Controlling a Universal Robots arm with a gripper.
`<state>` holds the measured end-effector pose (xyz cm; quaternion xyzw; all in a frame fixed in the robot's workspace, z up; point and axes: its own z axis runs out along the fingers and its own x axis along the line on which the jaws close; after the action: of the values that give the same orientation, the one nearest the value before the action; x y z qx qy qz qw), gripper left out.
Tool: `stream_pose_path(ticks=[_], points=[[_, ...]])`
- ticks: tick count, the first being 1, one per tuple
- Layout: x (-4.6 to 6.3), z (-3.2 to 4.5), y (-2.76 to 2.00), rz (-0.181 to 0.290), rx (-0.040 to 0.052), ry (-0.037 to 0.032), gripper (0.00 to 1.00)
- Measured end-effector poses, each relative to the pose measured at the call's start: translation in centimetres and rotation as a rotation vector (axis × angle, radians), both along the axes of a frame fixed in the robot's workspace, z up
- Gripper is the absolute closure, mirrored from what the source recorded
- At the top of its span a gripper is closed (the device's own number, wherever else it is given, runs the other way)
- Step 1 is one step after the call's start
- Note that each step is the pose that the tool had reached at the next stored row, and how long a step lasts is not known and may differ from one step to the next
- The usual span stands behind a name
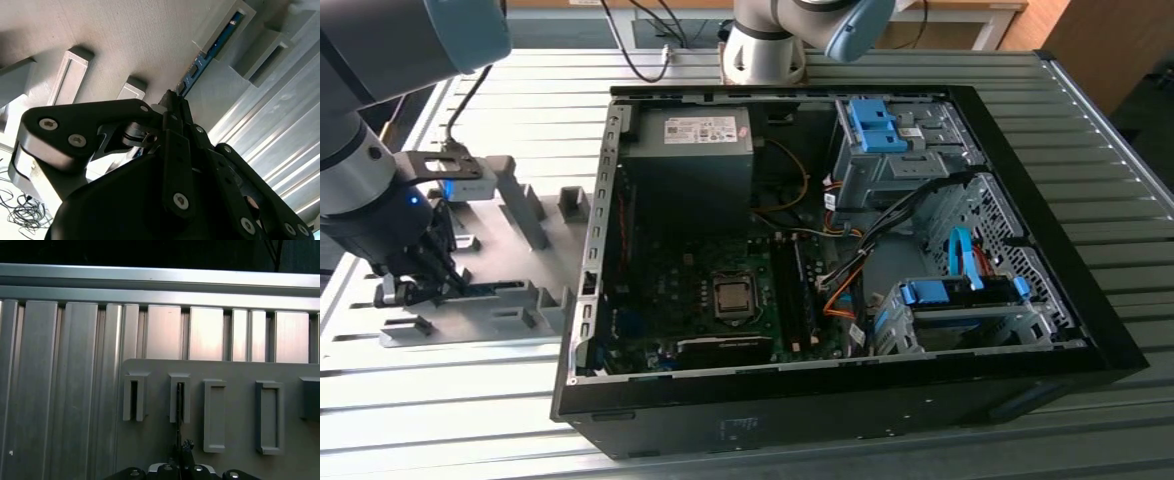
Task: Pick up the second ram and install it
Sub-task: 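Pick up the second ram and move it above second insertion slot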
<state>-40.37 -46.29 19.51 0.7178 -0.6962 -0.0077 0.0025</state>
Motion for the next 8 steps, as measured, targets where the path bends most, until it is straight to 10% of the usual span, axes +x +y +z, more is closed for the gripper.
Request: stream_pose_path(ticks=[8], points=[[0.0,0.83,0.0,0.0,0.0,0.0,0.86]])
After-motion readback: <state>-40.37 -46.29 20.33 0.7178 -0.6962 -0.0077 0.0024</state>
